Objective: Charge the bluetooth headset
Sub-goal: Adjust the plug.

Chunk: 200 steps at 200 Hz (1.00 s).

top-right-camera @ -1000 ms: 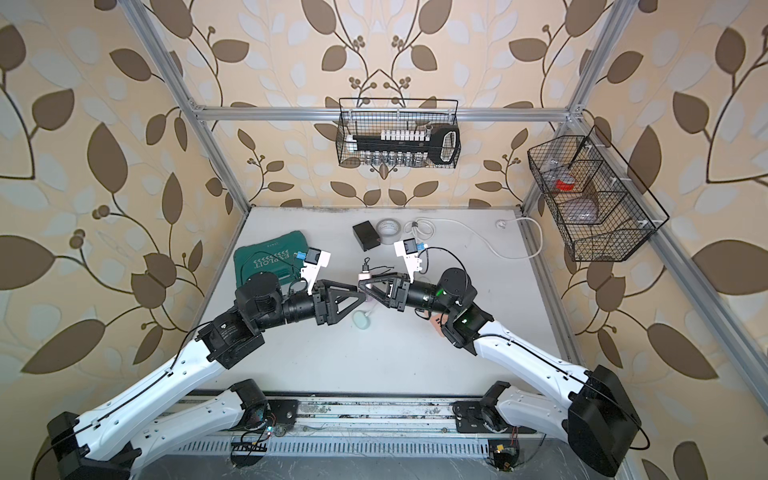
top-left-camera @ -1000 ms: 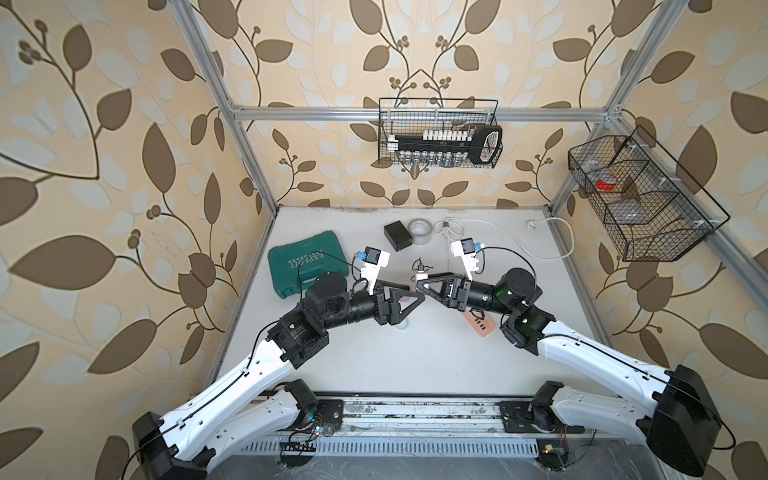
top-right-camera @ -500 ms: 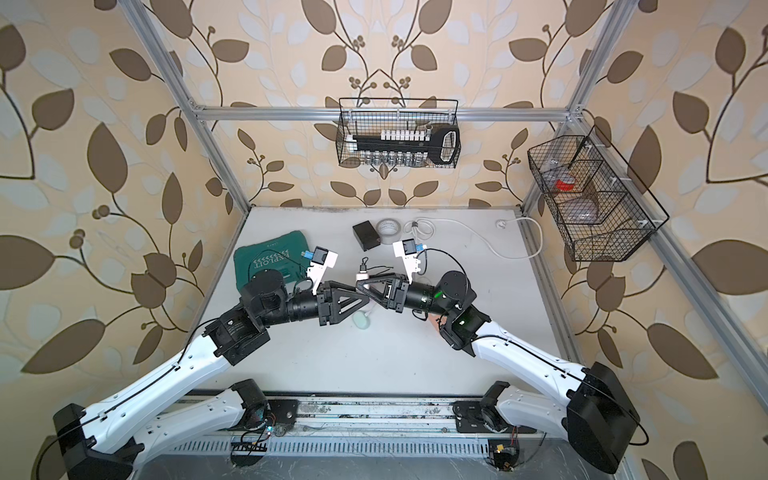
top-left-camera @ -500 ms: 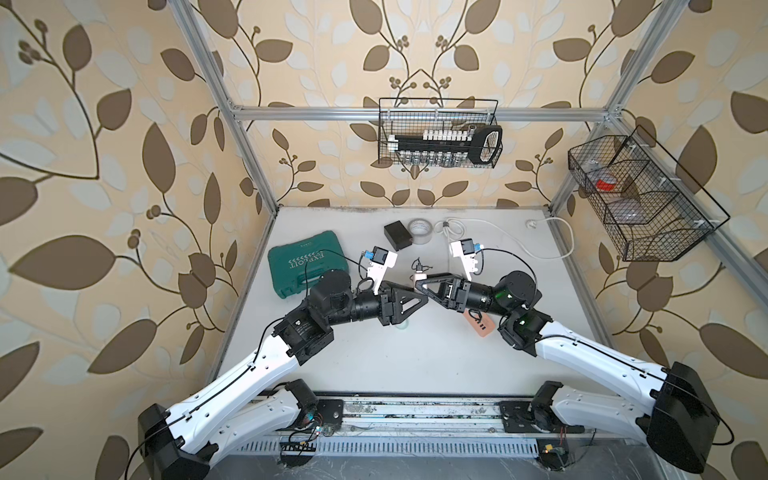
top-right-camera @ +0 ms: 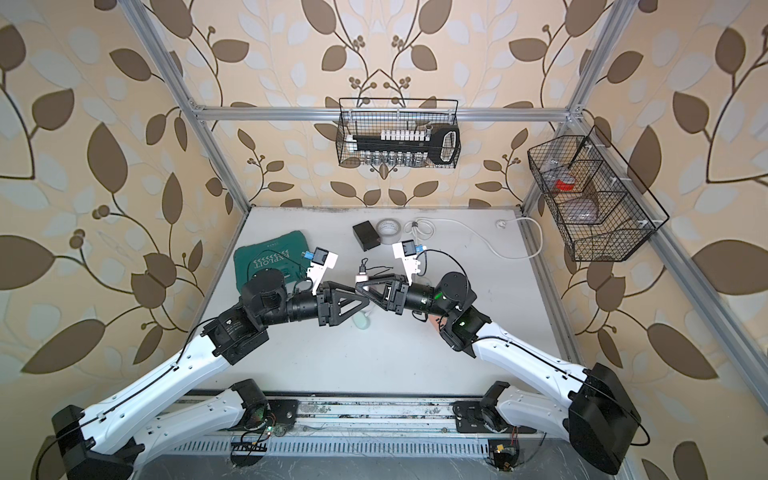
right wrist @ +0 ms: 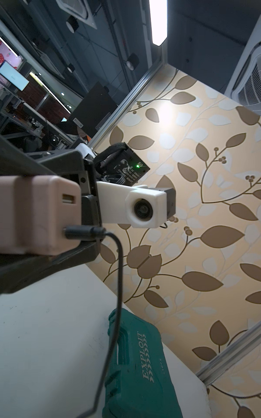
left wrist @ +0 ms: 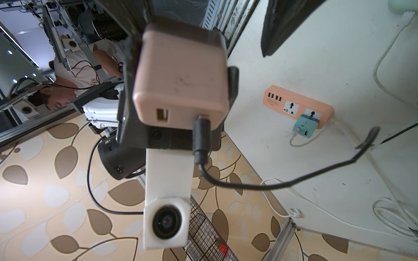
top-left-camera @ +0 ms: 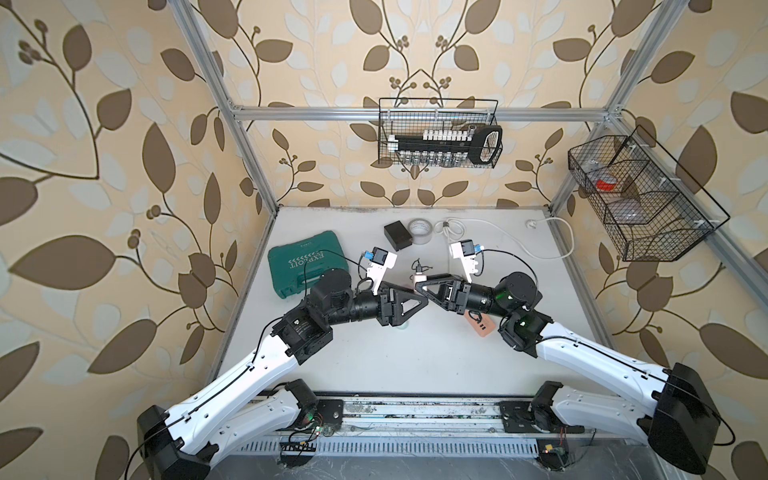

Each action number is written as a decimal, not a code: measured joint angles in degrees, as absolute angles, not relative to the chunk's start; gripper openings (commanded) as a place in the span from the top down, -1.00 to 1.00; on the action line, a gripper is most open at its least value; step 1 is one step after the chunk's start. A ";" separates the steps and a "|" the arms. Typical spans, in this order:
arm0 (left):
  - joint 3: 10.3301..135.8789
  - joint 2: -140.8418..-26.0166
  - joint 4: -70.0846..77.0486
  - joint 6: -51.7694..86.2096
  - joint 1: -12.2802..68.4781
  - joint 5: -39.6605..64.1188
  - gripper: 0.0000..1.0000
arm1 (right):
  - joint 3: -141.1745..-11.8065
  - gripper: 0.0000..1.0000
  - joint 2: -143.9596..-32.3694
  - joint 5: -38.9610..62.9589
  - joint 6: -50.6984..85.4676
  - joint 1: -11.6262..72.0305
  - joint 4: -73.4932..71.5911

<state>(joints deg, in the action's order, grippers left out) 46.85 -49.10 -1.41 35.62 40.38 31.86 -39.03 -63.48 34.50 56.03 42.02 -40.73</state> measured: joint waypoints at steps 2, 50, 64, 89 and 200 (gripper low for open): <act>46.92 -48.84 -1.69 35.44 40.32 31.83 -0.71 | -38.98 0.33 -63.37 34.52 55.81 42.02 -40.56; 49.80 -43.20 -4.03 34.35 39.46 30.09 -0.94 | -37.43 0.30 -61.78 35.18 52.93 42.13 -38.52; 50.74 -43.16 -4.47 34.20 39.29 29.85 -0.89 | -37.43 0.30 -61.78 35.64 51.88 42.28 -38.20; 52.62 -45.28 -5.10 33.23 39.27 29.82 -0.62 | -37.45 0.29 -61.78 36.05 47.92 43.94 -35.27; 54.41 -49.71 -9.19 31.88 38.89 30.70 -0.81 | -38.94 0.27 -57.93 34.76 33.54 46.50 -19.59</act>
